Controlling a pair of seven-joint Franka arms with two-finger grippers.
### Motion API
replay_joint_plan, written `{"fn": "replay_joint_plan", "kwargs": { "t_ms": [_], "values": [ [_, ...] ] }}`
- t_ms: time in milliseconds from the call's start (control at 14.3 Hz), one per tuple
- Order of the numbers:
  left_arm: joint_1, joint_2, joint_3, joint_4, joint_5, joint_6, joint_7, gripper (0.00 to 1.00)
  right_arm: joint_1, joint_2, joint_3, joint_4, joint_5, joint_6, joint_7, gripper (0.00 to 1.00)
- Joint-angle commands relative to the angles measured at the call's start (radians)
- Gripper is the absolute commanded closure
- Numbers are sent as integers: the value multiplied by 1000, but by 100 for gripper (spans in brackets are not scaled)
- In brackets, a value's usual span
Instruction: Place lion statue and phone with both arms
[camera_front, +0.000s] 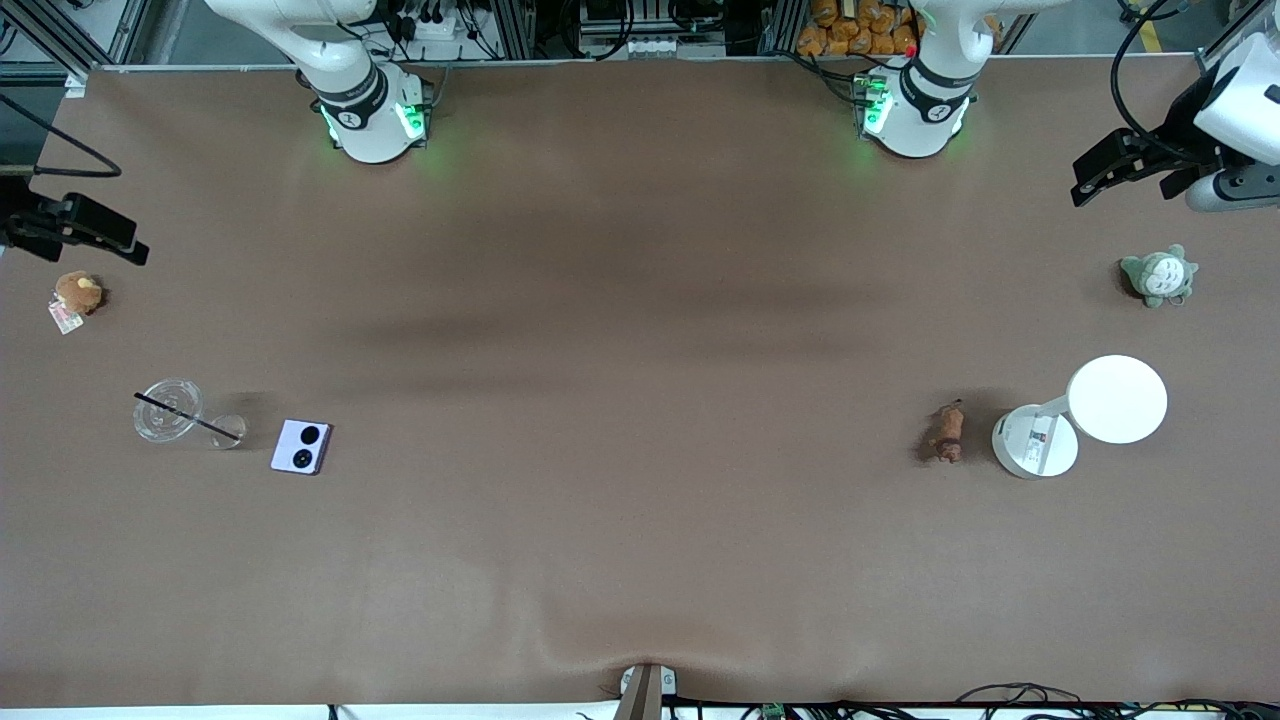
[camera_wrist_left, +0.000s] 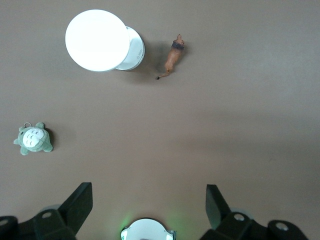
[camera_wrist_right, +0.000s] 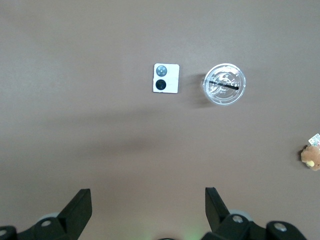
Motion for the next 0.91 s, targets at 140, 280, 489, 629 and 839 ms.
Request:
{"fn": "replay_joint_plan", "kwargs": {
  "t_ms": [140, 280, 489, 629, 839],
  "values": [
    [-7, 71, -10, 127, -1, -70, 12, 0, -11, -13, 14, 48, -21, -62, -10, 0],
    [-8, 91, -19, 163, 0, -100, 1, 0, -12, -11, 17, 51, -13, -58, -2, 0],
    [-4, 93, -20, 181, 9, -117, -2, 0, -12, -7, 17, 51, -7, -53, -2, 0],
    [-2, 93, -20, 181, 9, -117, -2, 0, -12, -6, 16, 50, -7, -54, 1, 0],
    [-2, 93, -20, 181, 9, -117, -2, 0, -9, -2, 17, 51, -3, -35, 4, 0]
  ]
}}
